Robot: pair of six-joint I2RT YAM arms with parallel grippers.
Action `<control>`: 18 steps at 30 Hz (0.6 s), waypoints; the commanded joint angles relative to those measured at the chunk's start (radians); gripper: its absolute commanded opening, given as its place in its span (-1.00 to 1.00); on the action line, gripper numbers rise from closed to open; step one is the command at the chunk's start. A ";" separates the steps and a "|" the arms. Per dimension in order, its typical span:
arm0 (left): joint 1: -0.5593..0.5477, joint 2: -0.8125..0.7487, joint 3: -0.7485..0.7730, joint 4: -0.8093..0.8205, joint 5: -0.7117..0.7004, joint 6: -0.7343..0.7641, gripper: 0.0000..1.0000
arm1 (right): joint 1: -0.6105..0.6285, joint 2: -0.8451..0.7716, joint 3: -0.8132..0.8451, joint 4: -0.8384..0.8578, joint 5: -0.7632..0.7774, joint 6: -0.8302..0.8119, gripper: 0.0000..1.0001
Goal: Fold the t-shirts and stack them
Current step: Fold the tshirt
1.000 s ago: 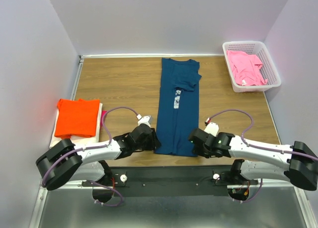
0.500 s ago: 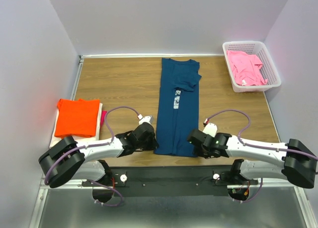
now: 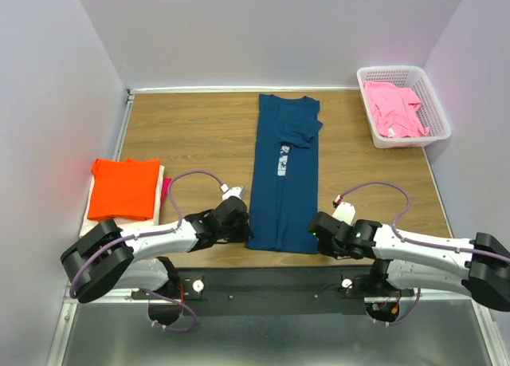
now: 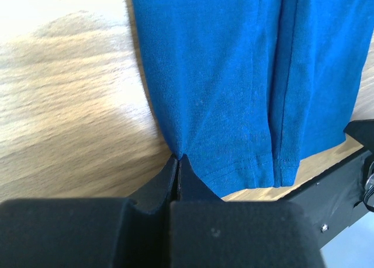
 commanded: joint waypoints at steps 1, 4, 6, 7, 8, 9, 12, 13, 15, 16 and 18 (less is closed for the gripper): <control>0.001 -0.022 -0.011 -0.107 0.007 0.014 -1.00 | 0.007 -0.060 -0.035 -0.009 0.015 0.038 -0.92; 0.003 -0.029 -0.015 -0.108 0.011 0.007 -1.00 | 0.006 -0.092 -0.061 -0.009 0.009 0.054 -0.92; 0.003 -0.035 -0.020 -0.104 0.015 0.006 -1.00 | 0.007 -0.109 -0.065 -0.010 0.002 0.060 -0.92; 0.003 -0.035 -0.020 -0.104 0.016 0.006 -1.00 | 0.006 -0.109 -0.064 -0.010 -0.002 0.060 -0.88; 0.003 -0.033 -0.018 -0.099 0.018 0.007 -1.00 | 0.006 -0.108 -0.059 -0.010 -0.004 0.057 -0.79; 0.003 -0.030 -0.017 -0.096 0.021 0.012 -1.00 | 0.007 -0.108 -0.052 -0.010 -0.001 0.055 -0.58; 0.003 -0.027 -0.011 -0.094 0.027 0.015 -1.00 | 0.007 -0.093 -0.007 -0.007 0.007 0.031 -0.25; 0.003 -0.024 -0.011 -0.094 0.024 0.018 -1.00 | 0.007 -0.083 0.020 -0.007 0.013 0.006 -0.16; 0.003 -0.025 -0.011 -0.094 0.025 0.018 -1.00 | 0.007 -0.045 0.051 -0.007 0.022 -0.018 -0.07; 0.003 -0.022 -0.009 -0.091 0.027 0.018 -1.00 | 0.006 -0.030 0.079 -0.007 0.031 -0.028 -0.07; 0.003 -0.019 -0.006 -0.091 0.027 0.020 -1.00 | 0.006 0.028 0.103 -0.006 0.036 -0.049 -0.07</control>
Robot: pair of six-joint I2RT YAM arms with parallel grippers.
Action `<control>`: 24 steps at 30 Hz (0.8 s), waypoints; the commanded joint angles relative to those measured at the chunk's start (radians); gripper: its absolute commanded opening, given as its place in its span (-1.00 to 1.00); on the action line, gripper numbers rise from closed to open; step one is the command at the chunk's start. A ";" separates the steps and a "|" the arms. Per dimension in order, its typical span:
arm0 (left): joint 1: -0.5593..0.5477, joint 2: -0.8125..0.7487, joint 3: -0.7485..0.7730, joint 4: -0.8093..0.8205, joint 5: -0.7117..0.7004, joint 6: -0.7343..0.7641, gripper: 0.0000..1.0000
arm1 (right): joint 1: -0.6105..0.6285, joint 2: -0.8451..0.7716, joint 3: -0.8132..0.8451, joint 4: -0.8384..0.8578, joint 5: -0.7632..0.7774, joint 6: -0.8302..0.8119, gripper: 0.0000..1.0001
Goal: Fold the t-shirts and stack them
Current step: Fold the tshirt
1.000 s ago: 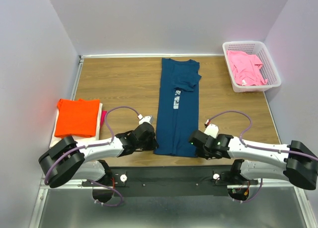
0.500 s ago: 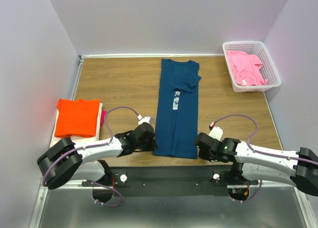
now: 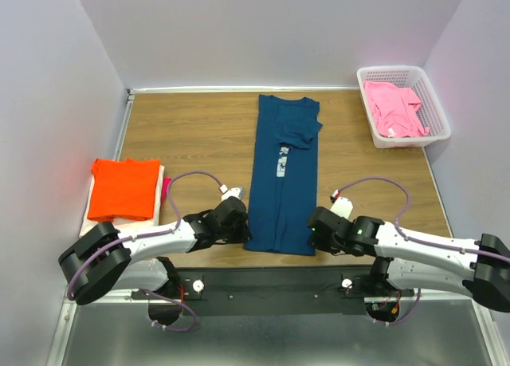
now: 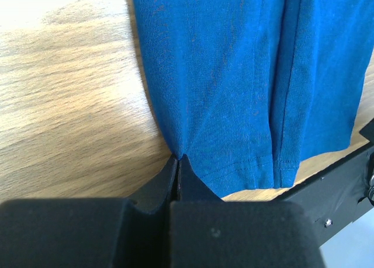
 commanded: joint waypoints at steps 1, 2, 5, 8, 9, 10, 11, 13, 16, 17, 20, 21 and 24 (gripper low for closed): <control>0.003 0.004 -0.004 -0.050 0.019 0.018 -1.00 | 0.007 0.084 0.068 -0.001 0.050 -0.048 -0.07; 0.003 0.007 -0.004 -0.049 0.019 0.019 -1.00 | 0.007 0.104 0.077 -0.002 0.051 -0.051 -0.07; 0.003 0.006 -0.004 -0.050 0.020 0.019 -1.00 | 0.007 0.143 0.085 -0.001 0.062 -0.051 -0.09; 0.003 0.006 -0.004 -0.049 0.023 0.021 -1.00 | 0.007 0.175 0.093 -0.001 0.061 -0.072 -0.11; 0.003 0.007 -0.004 -0.050 0.023 0.021 -1.00 | 0.006 0.186 0.099 0.001 0.061 -0.077 -0.13; 0.003 0.006 -0.004 -0.050 0.023 0.024 -1.00 | 0.007 0.195 0.100 0.002 0.058 -0.080 -0.14; 0.003 0.007 -0.001 -0.049 0.023 0.024 -1.00 | 0.009 0.212 0.100 0.005 0.055 -0.080 -0.15; 0.003 0.010 -0.001 -0.049 0.022 0.025 -1.00 | 0.009 0.222 0.102 0.010 0.050 -0.087 -0.23; 0.003 0.012 -0.004 -0.046 0.023 0.024 -1.00 | 0.009 0.227 0.102 0.019 0.041 -0.095 -0.30; 0.003 0.015 -0.006 -0.046 0.023 0.024 -1.00 | 0.010 0.227 0.102 0.019 0.039 -0.097 -0.30; 0.003 0.018 -0.004 -0.040 0.025 0.024 -1.00 | 0.009 0.229 0.102 0.019 0.035 -0.106 -0.30; 0.003 0.023 -0.004 -0.037 0.025 0.024 -1.00 | 0.009 0.230 0.100 0.020 0.033 -0.109 -0.30; 0.003 0.026 -0.003 -0.038 0.025 0.027 -1.00 | 0.010 0.226 0.105 0.019 0.027 -0.115 -0.28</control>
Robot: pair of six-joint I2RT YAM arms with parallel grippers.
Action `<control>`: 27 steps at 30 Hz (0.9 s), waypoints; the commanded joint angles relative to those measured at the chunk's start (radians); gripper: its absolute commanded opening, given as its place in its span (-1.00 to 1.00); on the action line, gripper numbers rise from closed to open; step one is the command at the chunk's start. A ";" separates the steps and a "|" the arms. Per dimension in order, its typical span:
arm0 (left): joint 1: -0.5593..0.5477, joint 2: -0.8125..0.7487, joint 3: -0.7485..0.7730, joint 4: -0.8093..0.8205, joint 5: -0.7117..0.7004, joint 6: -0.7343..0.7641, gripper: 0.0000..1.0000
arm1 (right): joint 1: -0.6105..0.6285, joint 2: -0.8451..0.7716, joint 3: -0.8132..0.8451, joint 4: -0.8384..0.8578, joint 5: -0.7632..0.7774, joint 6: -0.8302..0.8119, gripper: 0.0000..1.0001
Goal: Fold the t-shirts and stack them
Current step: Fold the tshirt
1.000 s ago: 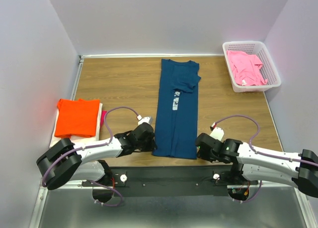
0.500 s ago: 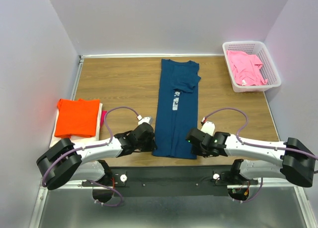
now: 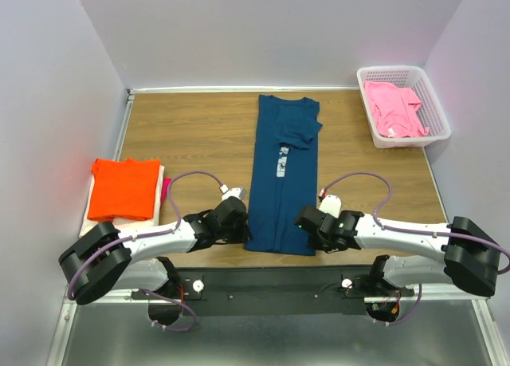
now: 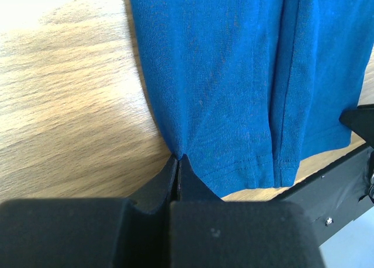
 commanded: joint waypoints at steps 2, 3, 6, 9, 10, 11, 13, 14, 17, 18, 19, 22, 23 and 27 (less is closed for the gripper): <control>0.003 0.026 -0.003 -0.041 0.019 0.022 -1.00 | 0.010 -0.018 0.030 0.006 0.010 -0.020 -0.27; 0.003 0.026 -0.003 -0.039 0.018 0.022 -1.00 | 0.010 -0.024 0.040 0.006 0.010 -0.024 -0.26; 0.003 0.026 -0.003 -0.041 0.019 0.023 -1.00 | 0.010 -0.032 0.057 -0.001 0.012 -0.034 -0.25; 0.003 0.029 -0.001 -0.041 0.018 0.025 -1.00 | 0.018 -0.010 0.076 -0.015 0.018 -0.038 -0.25; 0.003 0.032 -0.001 -0.041 0.016 0.023 -1.00 | 0.020 -0.003 0.080 -0.018 0.021 -0.037 -0.25; 0.003 0.034 0.000 -0.041 0.018 0.025 -1.00 | 0.026 0.004 0.086 -0.021 0.023 -0.038 -0.25; 0.003 0.037 0.002 -0.039 0.016 0.026 -1.00 | 0.029 0.022 0.090 -0.023 0.024 -0.037 -0.25; 0.003 0.035 0.002 -0.038 0.016 0.025 -1.00 | 0.032 0.025 0.090 -0.024 0.027 -0.035 -0.25; 0.003 0.037 0.002 -0.039 0.019 0.026 -1.00 | 0.033 0.033 0.088 -0.053 0.046 -0.023 -0.25; 0.003 0.038 0.002 -0.039 0.018 0.028 -1.00 | 0.033 0.031 0.087 -0.072 0.052 -0.017 -0.26; 0.003 0.040 0.002 -0.039 0.019 0.028 -1.00 | 0.033 0.024 0.088 -0.086 0.067 -0.006 -0.26; 0.003 0.043 -0.001 -0.038 0.019 0.029 -1.00 | 0.033 0.004 0.088 -0.122 0.084 0.009 -0.26; 0.003 0.045 -0.001 -0.036 0.019 0.029 -1.00 | 0.033 -0.010 0.087 -0.132 0.092 0.014 -0.26; 0.003 0.046 -0.004 -0.035 0.022 0.028 -1.00 | 0.032 -0.019 0.090 -0.145 0.101 0.022 -0.26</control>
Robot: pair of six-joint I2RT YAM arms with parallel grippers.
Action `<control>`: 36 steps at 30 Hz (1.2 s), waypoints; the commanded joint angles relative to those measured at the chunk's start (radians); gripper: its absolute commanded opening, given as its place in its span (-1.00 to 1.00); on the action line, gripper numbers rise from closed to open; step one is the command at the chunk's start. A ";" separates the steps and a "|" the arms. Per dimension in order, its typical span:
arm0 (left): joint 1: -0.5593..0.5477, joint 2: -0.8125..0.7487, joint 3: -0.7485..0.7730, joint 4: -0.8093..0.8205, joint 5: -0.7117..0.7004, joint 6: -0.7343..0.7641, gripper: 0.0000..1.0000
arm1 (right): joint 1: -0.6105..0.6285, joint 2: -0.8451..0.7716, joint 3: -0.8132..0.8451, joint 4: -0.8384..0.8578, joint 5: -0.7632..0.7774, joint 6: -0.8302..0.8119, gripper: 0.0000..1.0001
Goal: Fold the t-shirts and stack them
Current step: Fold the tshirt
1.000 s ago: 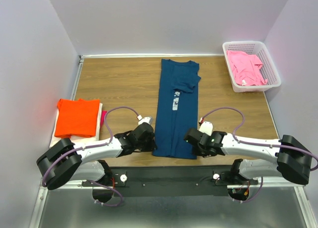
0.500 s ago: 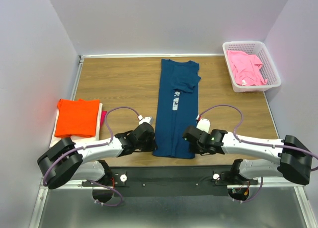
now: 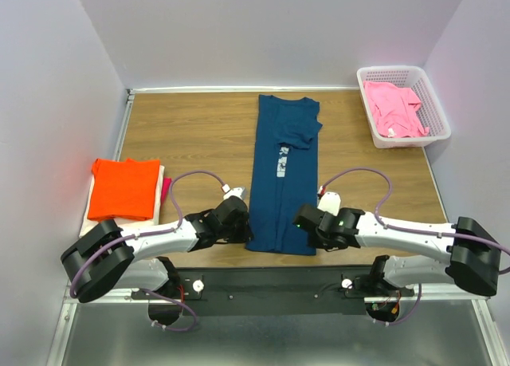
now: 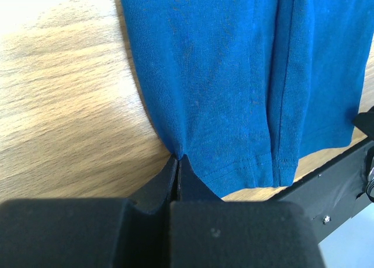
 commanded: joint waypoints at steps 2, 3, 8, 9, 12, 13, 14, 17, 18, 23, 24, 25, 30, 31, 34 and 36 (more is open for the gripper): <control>0.003 0.026 -0.012 -0.054 0.010 0.020 -1.00 | 0.008 -0.015 0.025 -0.054 0.066 0.032 -0.26; 0.003 0.026 -0.010 -0.056 0.011 0.019 -1.00 | 0.010 -0.006 0.030 -0.051 0.064 0.027 -0.27; 0.003 0.029 -0.012 -0.050 0.011 0.019 -1.00 | 0.034 0.044 0.069 -0.023 0.061 -0.004 -0.28; 0.003 0.029 -0.012 -0.051 0.013 0.019 -1.00 | 0.039 0.057 0.076 -0.019 0.061 -0.005 -0.28; 0.003 0.029 -0.012 -0.051 0.013 0.019 -1.00 | 0.057 0.112 0.082 -0.016 0.061 0.007 -0.28; 0.003 0.028 -0.013 -0.050 0.013 0.019 -1.00 | 0.059 0.120 0.079 -0.014 0.060 0.010 -0.28; 0.003 0.028 -0.013 -0.050 0.013 0.019 -1.00 | 0.063 0.136 0.073 -0.006 0.055 0.015 -0.28; 0.003 0.025 -0.016 -0.050 0.013 0.017 -1.00 | 0.068 0.155 0.056 0.003 0.038 0.022 -0.29; 0.003 0.023 -0.016 -0.050 0.014 0.017 -1.00 | 0.070 0.155 0.048 0.004 0.037 0.024 -0.33; 0.003 0.020 -0.021 -0.050 0.014 0.017 -1.00 | 0.074 0.157 0.025 0.030 0.021 0.032 -0.48; 0.003 0.020 -0.021 -0.051 0.014 0.017 -1.00 | 0.074 0.155 0.022 0.032 0.017 0.033 -0.52; 0.003 0.020 -0.021 -0.051 0.014 0.016 -1.00 | 0.073 0.155 0.017 0.034 0.015 0.035 -0.57; 0.003 0.016 -0.022 -0.054 0.013 0.016 -1.00 | 0.074 0.143 -0.009 0.034 0.005 0.041 -0.72; 0.003 0.016 -0.022 -0.053 0.014 0.016 -1.00 | 0.074 0.137 -0.013 0.034 0.003 0.042 -0.74; 0.003 0.016 -0.024 -0.054 0.014 0.014 -1.00 | 0.074 0.091 -0.032 0.029 0.003 0.053 -0.90; 0.003 0.016 -0.024 -0.056 0.014 0.016 -1.00 | 0.074 0.071 -0.038 0.017 0.005 0.058 -0.92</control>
